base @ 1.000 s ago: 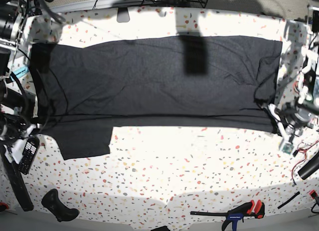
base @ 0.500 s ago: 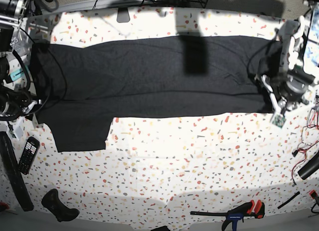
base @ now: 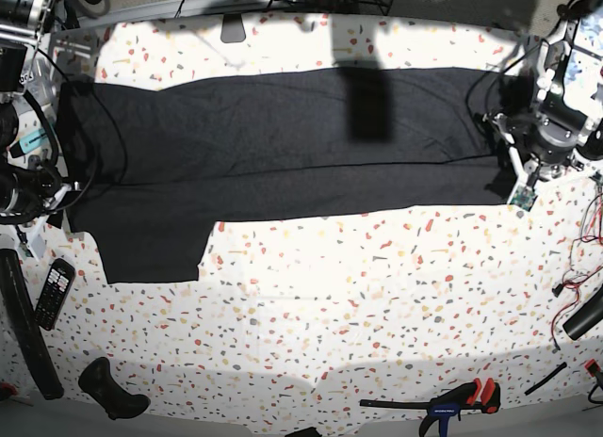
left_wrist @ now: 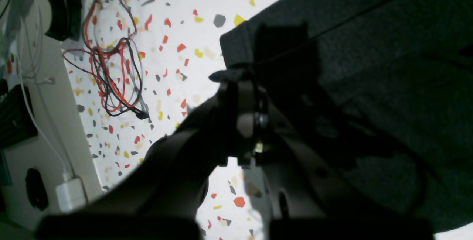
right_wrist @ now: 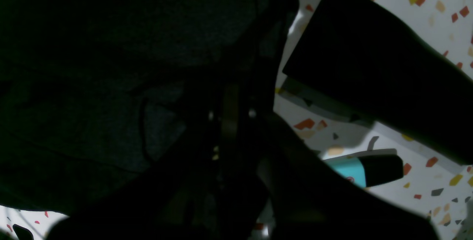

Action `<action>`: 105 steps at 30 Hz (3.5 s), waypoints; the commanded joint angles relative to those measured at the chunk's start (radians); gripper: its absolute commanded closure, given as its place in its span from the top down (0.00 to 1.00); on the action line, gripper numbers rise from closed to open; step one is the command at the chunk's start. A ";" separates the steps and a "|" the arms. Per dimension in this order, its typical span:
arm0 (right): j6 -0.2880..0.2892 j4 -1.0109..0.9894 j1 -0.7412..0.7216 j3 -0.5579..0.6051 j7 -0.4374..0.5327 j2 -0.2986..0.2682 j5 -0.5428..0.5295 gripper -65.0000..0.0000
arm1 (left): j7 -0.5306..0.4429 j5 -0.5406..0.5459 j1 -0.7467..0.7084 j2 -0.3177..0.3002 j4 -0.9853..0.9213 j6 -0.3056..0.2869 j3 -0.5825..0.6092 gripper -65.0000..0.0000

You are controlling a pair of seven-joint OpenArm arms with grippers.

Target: Fold the T-shirt properly

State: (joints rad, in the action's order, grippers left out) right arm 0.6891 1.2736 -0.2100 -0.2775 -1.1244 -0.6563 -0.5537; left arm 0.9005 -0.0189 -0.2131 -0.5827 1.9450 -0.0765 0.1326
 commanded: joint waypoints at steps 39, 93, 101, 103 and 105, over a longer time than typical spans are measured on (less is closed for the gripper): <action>0.009 0.046 -0.019 -0.011 -0.002 -0.025 -0.005 0.00 | 0.019 -0.071 0.011 -0.013 0.020 0.036 -0.008 0.00; -0.081 -0.662 -0.518 0.317 0.593 0.192 0.458 0.44 | 0.019 0.047 0.013 0.056 0.020 0.068 -0.008 0.37; -0.129 -0.663 -0.521 0.316 0.620 0.176 0.468 0.50 | 0.018 0.047 0.013 0.056 0.020 0.068 -0.008 0.37; -0.129 -0.663 -0.521 0.316 0.620 0.165 0.468 0.60 | 0.014 0.047 0.013 0.056 0.020 0.068 -0.008 0.37; -0.129 -0.663 -0.521 0.316 0.620 0.157 0.468 0.65 | 0.014 0.047 0.013 0.056 0.020 0.069 -0.008 0.37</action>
State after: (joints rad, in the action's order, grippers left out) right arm 0.5713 0.5953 -0.6952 0.0418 -0.5205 -0.4824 -0.0807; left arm 0.9295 0.0353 -0.2104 -0.5152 1.9469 -0.0105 0.1318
